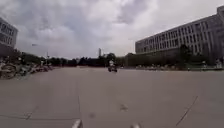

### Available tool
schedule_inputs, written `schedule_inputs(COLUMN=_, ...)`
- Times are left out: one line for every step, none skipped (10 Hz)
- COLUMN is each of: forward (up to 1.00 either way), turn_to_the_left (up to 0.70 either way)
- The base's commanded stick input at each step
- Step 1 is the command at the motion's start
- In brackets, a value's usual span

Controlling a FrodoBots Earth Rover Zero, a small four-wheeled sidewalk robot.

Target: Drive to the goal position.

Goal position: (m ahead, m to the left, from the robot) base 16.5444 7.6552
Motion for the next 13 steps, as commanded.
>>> schedule_inputs(forward=0.85, turn_to_the_left=0.03)
schedule_inputs(forward=0.85, turn_to_the_left=0.03)
schedule_inputs(forward=0.85, turn_to_the_left=0.03)
schedule_inputs(forward=0.85, turn_to_the_left=0.03)
schedule_inputs(forward=0.85, turn_to_the_left=0.03)
schedule_inputs(forward=0.85, turn_to_the_left=0.1)
schedule_inputs(forward=0.85, turn_to_the_left=0.15)
schedule_inputs(forward=0.85, turn_to_the_left=0.19)
schedule_inputs(forward=0.85, turn_to_the_left=0.2)
schedule_inputs(forward=0.85, turn_to_the_left=0.15)
schedule_inputs(forward=0.85, turn_to_the_left=0.02)
schedule_inputs(forward=0.85, turn_to_the_left=0.0)
schedule_inputs(forward=0.85, turn_to_the_left=0.0)
